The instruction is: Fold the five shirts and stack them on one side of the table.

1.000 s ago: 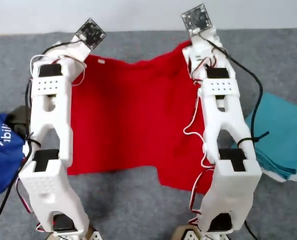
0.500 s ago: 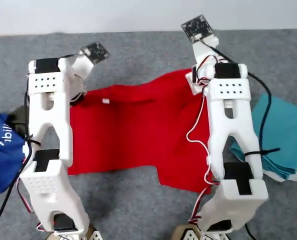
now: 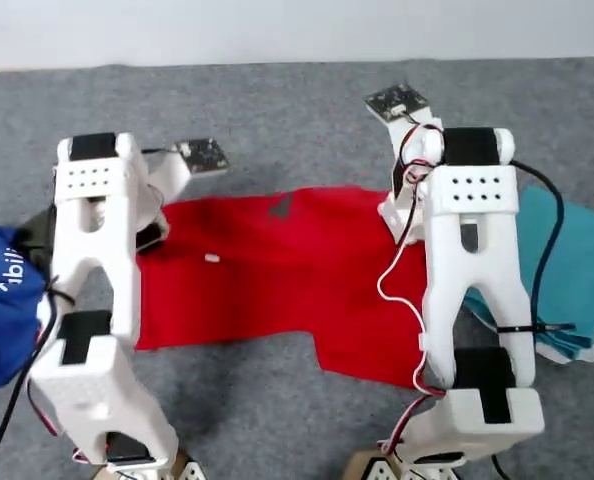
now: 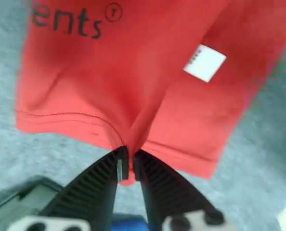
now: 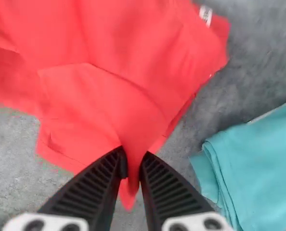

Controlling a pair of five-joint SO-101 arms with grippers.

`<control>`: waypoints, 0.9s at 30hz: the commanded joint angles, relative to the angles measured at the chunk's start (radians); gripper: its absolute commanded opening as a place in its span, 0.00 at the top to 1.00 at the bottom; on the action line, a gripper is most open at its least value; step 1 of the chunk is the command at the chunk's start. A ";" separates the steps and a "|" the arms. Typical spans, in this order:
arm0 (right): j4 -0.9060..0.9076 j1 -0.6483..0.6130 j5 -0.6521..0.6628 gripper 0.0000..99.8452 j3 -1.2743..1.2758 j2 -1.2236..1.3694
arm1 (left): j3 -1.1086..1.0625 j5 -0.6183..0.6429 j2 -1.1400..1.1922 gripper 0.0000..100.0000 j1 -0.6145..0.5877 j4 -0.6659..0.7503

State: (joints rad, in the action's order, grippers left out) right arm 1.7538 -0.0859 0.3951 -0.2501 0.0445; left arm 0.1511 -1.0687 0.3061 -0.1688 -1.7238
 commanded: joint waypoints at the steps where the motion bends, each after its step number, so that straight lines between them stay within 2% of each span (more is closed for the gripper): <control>1: 0.044 0.015 0.009 0.99 -0.006 -0.096 | -0.130 -0.074 -0.123 1.00 -0.005 -0.032; 9: 0.044 -0.004 0.066 0.99 0.247 -0.280 | -0.306 -0.160 -0.164 1.00 -0.014 -0.031; 19: 0.042 -0.010 0.066 0.99 0.506 -0.443 | -0.315 -0.160 -0.163 1.00 -0.072 -0.012; 27: -0.002 -0.005 0.066 0.99 0.658 -0.460 | -0.367 -0.157 -0.161 0.99 -0.038 -0.014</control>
State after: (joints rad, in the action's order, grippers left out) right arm 1.7522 -0.0875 0.4519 0.3851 -0.3836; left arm -0.1972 -1.2190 0.1941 -0.2317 -1.7238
